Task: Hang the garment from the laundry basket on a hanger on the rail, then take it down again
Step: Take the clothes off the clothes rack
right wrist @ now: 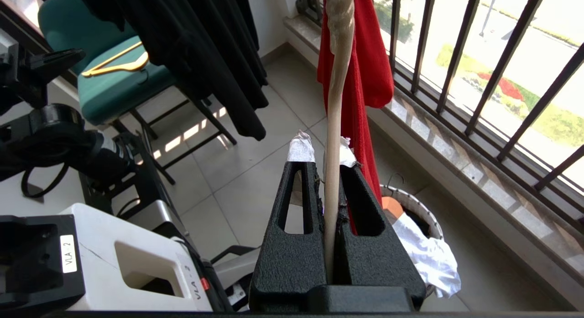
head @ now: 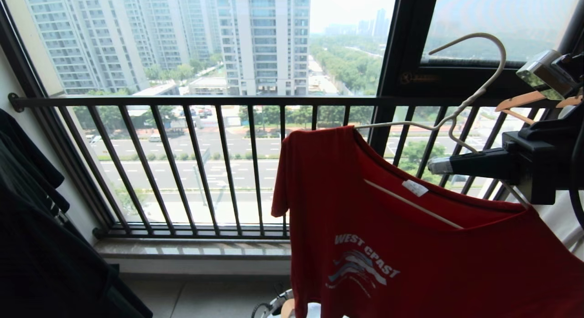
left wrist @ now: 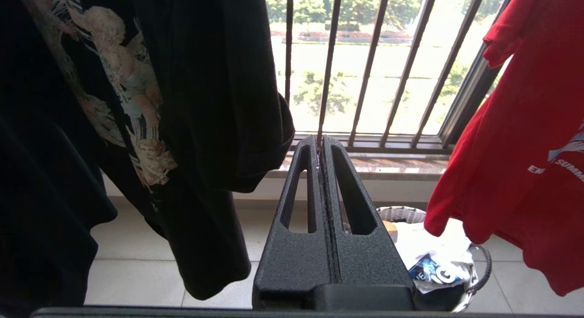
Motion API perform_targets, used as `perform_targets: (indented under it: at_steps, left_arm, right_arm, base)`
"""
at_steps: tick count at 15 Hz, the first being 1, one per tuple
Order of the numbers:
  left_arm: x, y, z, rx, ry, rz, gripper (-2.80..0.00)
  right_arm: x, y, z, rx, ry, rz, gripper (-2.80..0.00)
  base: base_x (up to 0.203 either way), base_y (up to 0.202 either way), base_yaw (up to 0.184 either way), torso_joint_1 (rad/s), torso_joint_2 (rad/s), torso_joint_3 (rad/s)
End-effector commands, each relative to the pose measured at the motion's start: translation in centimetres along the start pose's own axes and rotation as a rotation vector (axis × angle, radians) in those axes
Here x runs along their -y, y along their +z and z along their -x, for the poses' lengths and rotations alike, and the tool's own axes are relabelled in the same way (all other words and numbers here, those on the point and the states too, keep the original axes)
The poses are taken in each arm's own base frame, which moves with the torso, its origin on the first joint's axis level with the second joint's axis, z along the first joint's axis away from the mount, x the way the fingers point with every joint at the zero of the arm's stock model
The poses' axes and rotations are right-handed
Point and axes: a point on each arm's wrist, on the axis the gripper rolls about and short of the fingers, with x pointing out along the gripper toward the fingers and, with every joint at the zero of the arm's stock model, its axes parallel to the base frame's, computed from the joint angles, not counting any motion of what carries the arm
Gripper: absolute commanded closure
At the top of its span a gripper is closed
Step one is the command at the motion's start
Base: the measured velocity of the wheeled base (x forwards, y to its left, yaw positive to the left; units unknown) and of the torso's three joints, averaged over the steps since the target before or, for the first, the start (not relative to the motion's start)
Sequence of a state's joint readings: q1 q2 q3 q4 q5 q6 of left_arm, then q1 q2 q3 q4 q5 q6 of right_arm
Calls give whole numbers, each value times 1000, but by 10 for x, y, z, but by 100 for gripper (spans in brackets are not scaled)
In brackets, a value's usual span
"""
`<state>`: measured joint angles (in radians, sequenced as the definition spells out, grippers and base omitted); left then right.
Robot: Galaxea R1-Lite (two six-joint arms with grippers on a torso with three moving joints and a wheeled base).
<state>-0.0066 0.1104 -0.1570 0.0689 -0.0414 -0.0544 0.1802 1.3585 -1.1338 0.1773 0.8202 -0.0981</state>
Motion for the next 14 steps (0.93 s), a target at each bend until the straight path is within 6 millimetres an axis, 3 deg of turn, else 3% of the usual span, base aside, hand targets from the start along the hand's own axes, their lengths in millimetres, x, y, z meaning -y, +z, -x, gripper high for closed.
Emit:
perform_targets:
  at_steps: [1,4,7,11,14]
  left_arm:
    - [4,42,-20,-95,-93,9,0]
    - [9,97,-59,-182,-268,29,0]
    - [21,127,-110,-292,-474,43,0]
    - [71,130,-174,-459,-766,7,0]
    - [114,109,-227,-563,-859,-14,0]
  right_arm:
    - [9,-3,-9,-17,6,-19,0]
    - [28,-11,-27,-33,8,-37,0]
    - [49,-21,-47,-63,12,-71,0]
    - [66,-28,-82,-56,47,-199,0]
    - [77,-38,-104,-72,60,-235,0]
  base:
    - [0,0,0,0,0,0]
    - [0,0,0,0,0,0]
    - [0,0,0,0,0,0]
    - [0,0,0,0,0,0]
    - [0,0,0,0,0,0]
